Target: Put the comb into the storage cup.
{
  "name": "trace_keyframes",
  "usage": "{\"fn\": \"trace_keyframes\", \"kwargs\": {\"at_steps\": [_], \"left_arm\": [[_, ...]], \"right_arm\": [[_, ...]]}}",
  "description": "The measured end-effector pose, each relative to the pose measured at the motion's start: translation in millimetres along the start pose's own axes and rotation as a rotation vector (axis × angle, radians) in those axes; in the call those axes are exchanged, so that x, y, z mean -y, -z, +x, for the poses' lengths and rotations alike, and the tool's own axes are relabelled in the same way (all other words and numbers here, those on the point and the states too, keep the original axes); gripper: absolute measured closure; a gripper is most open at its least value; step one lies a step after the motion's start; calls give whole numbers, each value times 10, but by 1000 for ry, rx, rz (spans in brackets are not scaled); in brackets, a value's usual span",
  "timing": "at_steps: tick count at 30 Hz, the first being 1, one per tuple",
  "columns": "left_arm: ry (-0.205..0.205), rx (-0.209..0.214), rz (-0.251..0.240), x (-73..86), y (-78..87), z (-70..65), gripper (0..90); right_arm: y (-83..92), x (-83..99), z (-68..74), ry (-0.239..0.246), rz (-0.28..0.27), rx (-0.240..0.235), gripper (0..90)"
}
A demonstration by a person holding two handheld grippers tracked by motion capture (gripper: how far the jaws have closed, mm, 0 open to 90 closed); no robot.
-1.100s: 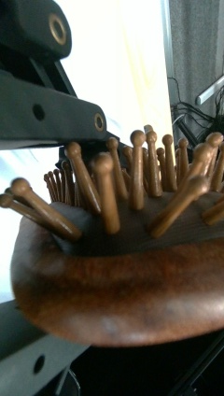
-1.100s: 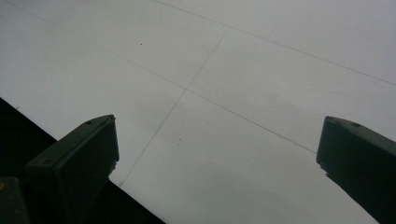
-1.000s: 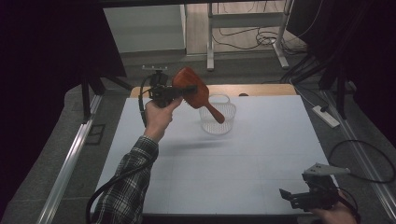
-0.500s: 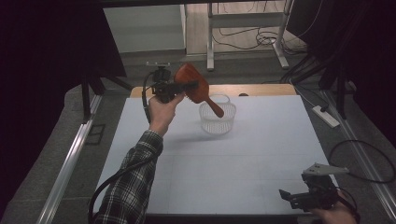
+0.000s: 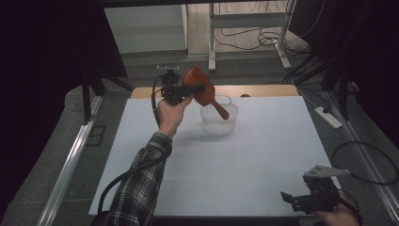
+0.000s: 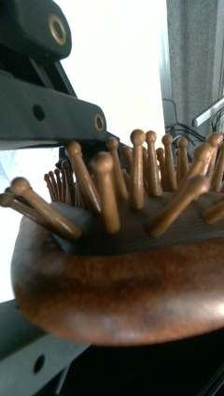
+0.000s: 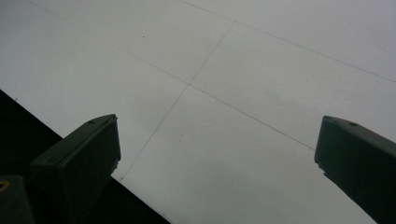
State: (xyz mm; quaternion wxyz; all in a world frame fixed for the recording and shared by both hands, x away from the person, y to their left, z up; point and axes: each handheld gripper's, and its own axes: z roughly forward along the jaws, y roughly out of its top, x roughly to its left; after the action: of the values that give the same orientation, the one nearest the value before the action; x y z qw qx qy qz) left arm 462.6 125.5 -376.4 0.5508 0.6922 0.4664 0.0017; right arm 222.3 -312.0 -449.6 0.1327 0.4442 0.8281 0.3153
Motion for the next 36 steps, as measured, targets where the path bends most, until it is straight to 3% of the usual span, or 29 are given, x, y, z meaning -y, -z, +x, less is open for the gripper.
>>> {"fn": "trace_keyframes", "kwargs": {"at_steps": [9, 22, 36], "left_arm": [[-2, -13, 16, 85, -188, 8, 536], [-6, -36, 38, 199, -329, 44, 536], [28, -43, 52, 352, -439, 122, 535]], "right_arm": [[3, 1, 4, 9, 0, 0, 5], [-1, 1, 10, 11, 4, 0, 8], [-8, 1, 8, 12, 7, 1, 8]]}}
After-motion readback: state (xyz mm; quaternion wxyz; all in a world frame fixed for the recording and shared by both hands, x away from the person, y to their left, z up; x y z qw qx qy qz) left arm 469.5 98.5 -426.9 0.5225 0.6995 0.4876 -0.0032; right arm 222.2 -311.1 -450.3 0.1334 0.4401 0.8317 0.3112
